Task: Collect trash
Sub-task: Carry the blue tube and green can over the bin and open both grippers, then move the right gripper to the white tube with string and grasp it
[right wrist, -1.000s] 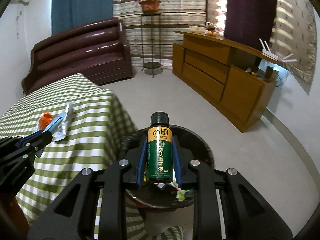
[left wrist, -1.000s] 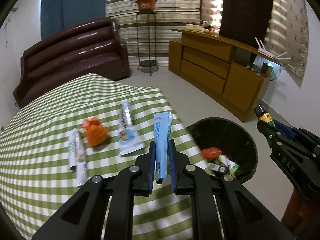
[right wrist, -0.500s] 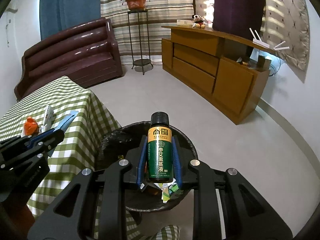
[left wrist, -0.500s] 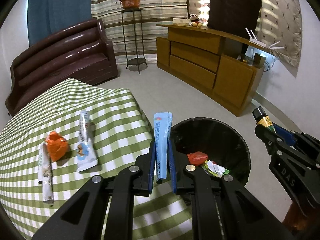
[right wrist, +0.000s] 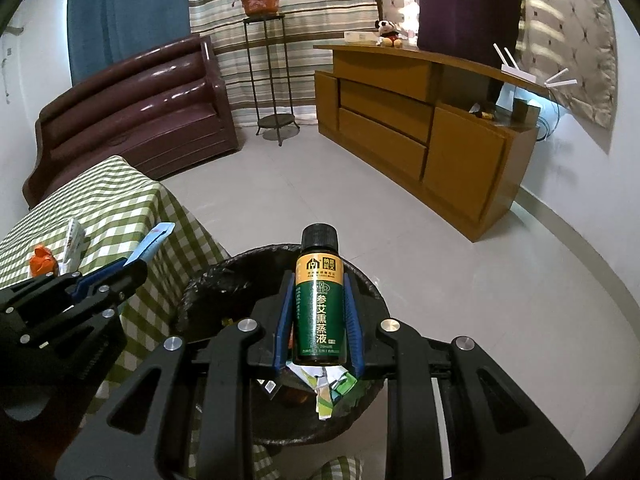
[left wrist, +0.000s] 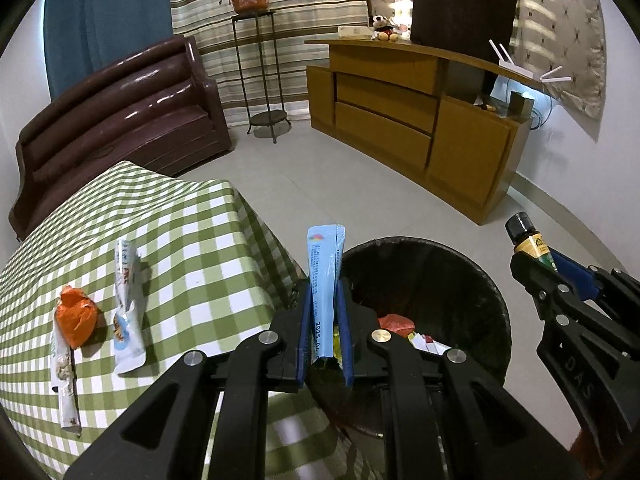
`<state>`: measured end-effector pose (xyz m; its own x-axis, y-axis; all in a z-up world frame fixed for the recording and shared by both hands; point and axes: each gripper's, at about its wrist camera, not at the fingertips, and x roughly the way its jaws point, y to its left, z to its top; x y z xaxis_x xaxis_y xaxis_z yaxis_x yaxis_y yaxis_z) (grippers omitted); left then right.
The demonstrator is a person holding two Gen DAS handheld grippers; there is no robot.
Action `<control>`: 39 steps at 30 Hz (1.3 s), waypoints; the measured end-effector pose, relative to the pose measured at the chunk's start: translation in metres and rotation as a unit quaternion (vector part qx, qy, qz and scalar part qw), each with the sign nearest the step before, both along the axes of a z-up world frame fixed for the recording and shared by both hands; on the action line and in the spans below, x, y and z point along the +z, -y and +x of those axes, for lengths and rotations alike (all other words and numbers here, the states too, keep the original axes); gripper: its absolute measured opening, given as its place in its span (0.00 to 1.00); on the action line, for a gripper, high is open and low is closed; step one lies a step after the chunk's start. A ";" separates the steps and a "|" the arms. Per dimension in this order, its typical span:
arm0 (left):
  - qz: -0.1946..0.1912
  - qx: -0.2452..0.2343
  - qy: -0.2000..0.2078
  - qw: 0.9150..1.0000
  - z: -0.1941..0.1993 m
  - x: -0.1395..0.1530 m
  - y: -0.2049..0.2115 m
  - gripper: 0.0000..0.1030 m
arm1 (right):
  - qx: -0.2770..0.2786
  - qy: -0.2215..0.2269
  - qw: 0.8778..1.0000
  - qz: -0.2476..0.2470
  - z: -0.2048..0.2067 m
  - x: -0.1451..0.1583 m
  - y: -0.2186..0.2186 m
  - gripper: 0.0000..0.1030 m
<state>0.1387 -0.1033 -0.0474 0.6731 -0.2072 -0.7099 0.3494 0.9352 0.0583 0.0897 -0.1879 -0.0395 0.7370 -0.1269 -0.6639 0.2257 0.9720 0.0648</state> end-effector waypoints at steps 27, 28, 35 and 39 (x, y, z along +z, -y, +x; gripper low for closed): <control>-0.007 0.024 -0.007 1.000 -0.006 0.009 -0.019 0.48 | -0.008 0.005 1.000 0.008 -0.003 0.002 -0.001 0.47; -0.007 0.028 -0.007 1.000 -0.008 0.010 -0.024 0.49 | -0.006 0.005 1.000 0.007 -0.003 0.003 -0.003 0.47; -0.009 0.062 -0.009 0.998 -0.016 0.016 -0.065 0.50 | 0.020 0.003 1.000 0.007 -0.004 0.006 -0.028 0.48; -0.008 0.088 -0.009 0.996 -0.019 0.019 -0.092 0.51 | 0.038 0.003 0.999 0.006 -0.003 0.009 -0.047 0.48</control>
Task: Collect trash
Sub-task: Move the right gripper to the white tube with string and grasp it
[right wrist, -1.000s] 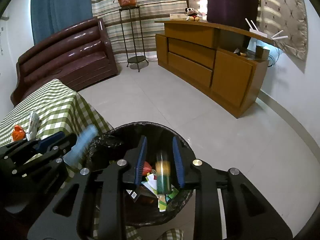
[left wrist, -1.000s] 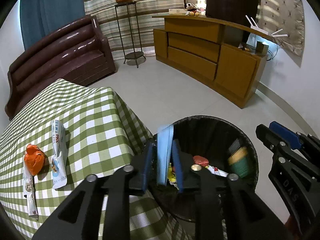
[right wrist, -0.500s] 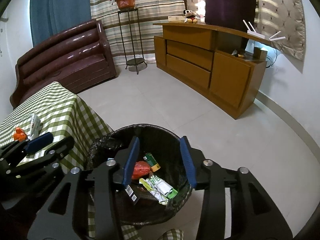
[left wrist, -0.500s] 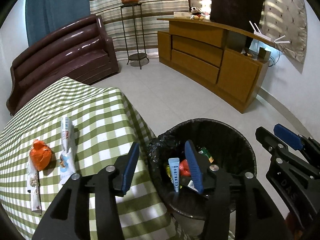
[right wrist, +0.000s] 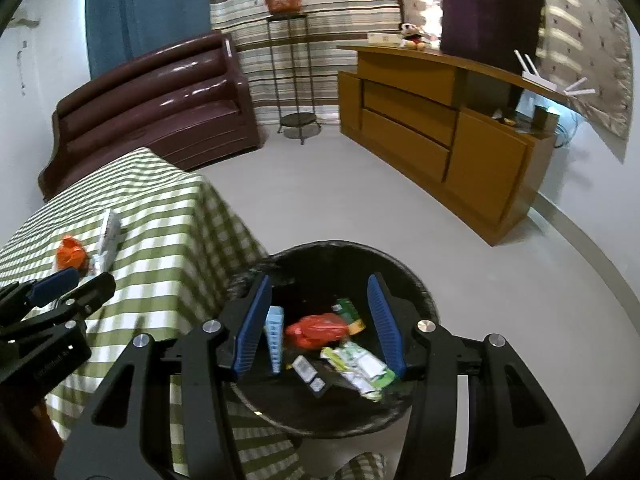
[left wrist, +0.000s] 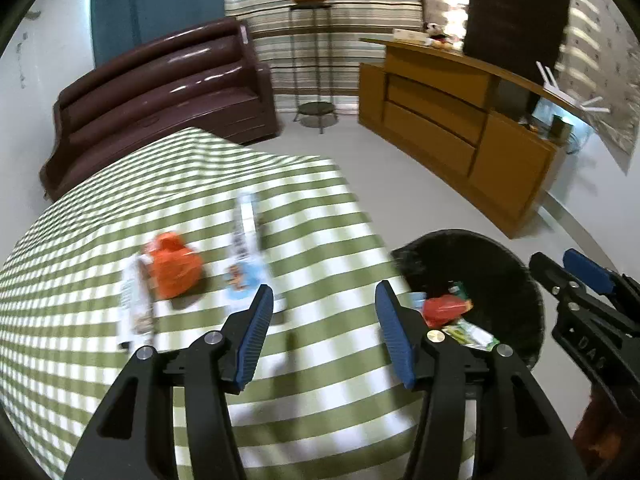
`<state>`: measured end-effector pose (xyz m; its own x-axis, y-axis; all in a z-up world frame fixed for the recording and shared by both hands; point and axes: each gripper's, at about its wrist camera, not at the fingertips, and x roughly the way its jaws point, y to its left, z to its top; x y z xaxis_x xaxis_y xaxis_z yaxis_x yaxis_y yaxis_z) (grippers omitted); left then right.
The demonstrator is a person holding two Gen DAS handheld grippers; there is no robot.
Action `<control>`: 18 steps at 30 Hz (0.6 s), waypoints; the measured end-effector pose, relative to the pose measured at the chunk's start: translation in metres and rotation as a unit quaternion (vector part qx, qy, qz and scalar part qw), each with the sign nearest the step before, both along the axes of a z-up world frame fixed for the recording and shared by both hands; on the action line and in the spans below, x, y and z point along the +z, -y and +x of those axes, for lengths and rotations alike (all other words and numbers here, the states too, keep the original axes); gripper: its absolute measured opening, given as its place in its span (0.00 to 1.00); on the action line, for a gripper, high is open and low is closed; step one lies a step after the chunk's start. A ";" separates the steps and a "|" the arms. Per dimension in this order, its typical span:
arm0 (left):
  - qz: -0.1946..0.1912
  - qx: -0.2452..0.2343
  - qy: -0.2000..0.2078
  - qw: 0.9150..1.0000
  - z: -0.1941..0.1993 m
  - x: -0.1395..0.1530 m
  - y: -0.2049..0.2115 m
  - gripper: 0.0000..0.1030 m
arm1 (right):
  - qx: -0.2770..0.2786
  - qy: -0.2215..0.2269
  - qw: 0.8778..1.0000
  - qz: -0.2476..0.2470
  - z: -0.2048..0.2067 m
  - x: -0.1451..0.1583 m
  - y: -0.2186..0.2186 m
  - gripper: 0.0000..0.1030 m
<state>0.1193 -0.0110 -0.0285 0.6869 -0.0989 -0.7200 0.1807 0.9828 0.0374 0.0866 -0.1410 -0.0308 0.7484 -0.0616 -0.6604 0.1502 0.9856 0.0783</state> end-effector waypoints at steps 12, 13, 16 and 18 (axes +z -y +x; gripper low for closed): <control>-0.002 0.074 -0.008 0.997 -0.016 0.000 -0.088 0.51 | 0.067 -0.003 0.998 -0.001 0.006 0.006 -0.071 0.48; -0.002 0.079 -0.008 0.997 -0.018 0.000 -0.094 0.51 | 0.074 -0.004 0.997 -0.001 0.006 0.006 -0.078 0.48; -0.002 0.095 -0.008 0.995 -0.023 0.000 -0.116 0.51 | 0.091 -0.005 0.996 0.000 0.008 0.007 -0.096 0.48; -0.003 0.108 -0.010 0.994 -0.026 0.000 -0.132 0.51 | 0.104 -0.005 0.995 0.001 0.009 0.008 -0.111 0.48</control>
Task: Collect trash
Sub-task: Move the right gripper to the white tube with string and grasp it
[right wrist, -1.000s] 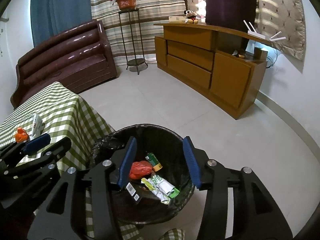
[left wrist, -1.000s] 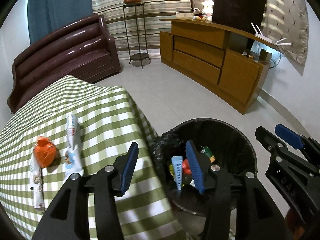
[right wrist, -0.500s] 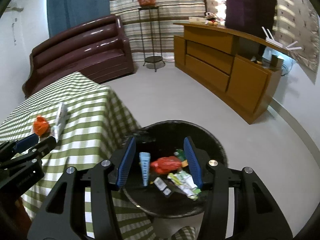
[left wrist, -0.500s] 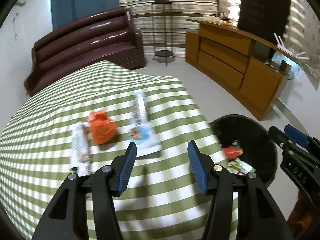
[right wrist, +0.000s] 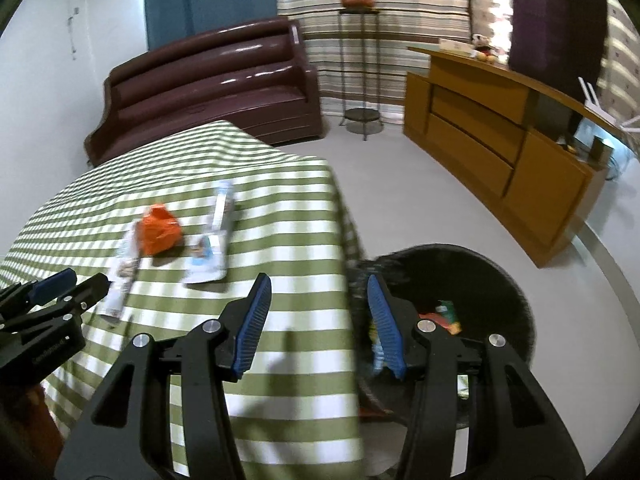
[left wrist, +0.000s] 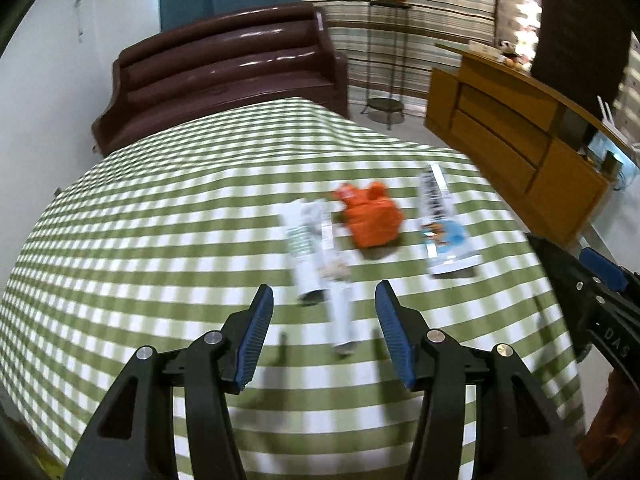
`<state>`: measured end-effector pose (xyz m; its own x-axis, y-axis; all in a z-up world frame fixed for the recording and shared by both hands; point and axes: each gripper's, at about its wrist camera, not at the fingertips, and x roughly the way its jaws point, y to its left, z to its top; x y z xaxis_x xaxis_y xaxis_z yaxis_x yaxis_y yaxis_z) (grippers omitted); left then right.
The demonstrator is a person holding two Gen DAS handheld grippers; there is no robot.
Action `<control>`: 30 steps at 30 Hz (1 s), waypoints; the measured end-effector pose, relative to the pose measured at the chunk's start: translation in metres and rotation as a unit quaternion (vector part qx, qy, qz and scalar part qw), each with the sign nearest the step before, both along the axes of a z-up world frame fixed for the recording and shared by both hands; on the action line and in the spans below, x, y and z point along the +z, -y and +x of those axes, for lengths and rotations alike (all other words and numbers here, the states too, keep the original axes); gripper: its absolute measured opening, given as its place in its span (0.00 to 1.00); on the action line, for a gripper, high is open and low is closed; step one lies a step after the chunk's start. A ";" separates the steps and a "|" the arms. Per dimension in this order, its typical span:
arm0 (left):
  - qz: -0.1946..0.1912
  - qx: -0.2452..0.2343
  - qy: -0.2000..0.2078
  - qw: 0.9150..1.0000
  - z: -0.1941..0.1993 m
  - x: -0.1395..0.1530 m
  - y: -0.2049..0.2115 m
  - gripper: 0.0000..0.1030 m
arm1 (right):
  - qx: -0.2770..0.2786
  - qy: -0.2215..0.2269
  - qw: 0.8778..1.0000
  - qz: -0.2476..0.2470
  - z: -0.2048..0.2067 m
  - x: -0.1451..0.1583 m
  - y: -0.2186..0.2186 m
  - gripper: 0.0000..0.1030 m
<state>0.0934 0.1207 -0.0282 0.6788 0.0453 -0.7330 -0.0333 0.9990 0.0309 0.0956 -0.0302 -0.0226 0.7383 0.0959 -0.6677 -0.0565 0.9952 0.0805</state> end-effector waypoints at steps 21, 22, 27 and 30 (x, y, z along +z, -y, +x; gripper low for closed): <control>-0.006 0.099 -0.008 0.995 -0.022 -0.009 -0.126 0.51 | 0.120 -0.016 0.992 -0.023 0.007 0.001 -0.138 0.48; -0.007 0.102 -0.009 0.995 -0.022 -0.009 -0.129 0.51 | 0.122 -0.018 0.992 -0.025 0.008 0.000 -0.142 0.48; -0.015 0.116 -0.011 0.993 -0.024 -0.013 -0.148 0.51 | 0.128 -0.035 0.990 -0.041 0.013 -0.009 -0.159 0.47; -0.020 0.117 -0.013 0.993 -0.025 -0.016 -0.153 0.51 | 0.127 -0.046 0.990 -0.052 0.017 -0.014 -0.165 0.43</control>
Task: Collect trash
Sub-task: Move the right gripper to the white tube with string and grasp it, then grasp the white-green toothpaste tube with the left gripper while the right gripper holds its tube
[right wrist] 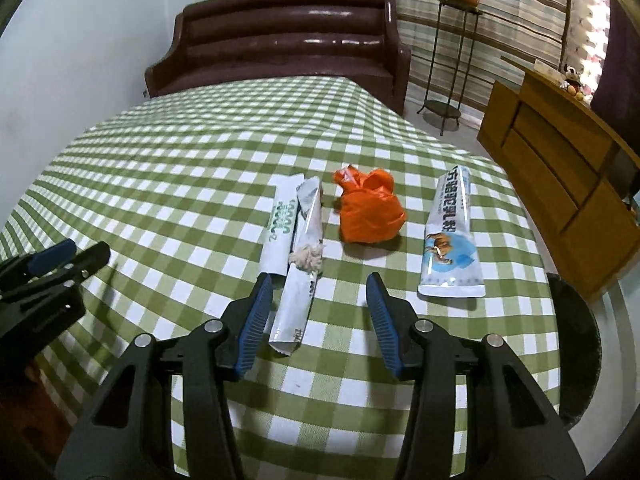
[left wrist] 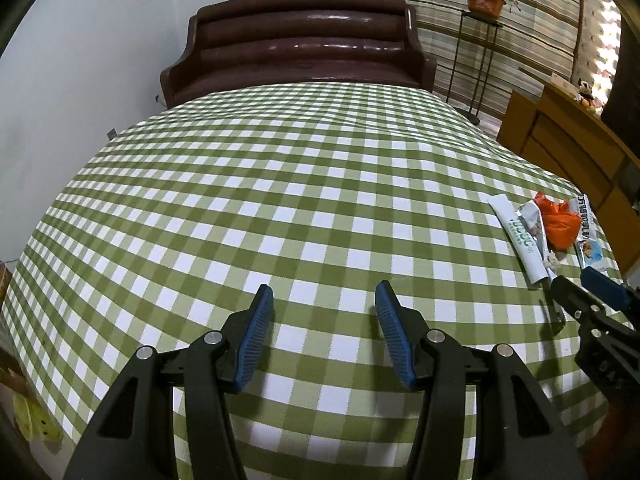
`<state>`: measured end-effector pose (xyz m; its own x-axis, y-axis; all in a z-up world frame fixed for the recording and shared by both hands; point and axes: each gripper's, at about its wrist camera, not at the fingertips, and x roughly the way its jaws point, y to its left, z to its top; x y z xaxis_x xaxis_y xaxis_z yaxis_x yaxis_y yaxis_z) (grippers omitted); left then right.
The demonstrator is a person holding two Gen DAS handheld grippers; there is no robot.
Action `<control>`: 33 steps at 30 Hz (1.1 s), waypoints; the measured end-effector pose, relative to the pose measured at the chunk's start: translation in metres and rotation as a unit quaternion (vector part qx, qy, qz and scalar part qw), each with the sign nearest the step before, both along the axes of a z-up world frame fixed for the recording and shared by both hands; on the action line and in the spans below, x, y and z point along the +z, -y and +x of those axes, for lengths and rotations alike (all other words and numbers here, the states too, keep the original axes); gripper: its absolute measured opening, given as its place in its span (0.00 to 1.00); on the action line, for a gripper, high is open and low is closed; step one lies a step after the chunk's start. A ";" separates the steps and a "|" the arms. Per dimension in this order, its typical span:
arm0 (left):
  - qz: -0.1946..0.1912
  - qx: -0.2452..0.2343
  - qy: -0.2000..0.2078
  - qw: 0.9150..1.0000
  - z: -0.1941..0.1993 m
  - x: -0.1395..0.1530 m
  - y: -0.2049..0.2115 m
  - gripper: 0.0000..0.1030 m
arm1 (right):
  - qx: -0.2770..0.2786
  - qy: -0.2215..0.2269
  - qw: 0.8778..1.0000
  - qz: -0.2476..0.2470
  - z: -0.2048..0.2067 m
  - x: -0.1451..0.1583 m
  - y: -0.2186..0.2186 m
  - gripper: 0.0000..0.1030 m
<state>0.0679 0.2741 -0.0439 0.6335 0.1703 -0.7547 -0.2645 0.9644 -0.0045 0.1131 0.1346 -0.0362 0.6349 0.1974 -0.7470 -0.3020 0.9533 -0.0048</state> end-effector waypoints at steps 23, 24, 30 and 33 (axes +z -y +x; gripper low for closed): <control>-0.011 -0.023 -0.002 1.000 0.015 0.000 0.024 0.51 | 0.007 -0.002 1.000 0.003 0.005 -0.001 0.003 0.09; -0.012 -0.024 -0.001 1.000 0.015 0.000 0.026 0.51 | 0.006 0.000 1.000 0.003 0.005 0.001 0.004 0.09; -0.013 -0.036 0.000 0.999 0.019 0.002 0.042 0.51 | 0.002 0.017 1.000 0.019 -0.001 0.014 0.016 0.09; -0.011 -0.045 0.001 0.999 0.021 0.004 0.052 0.51 | -0.002 0.024 0.999 0.026 -0.004 0.020 0.025 0.09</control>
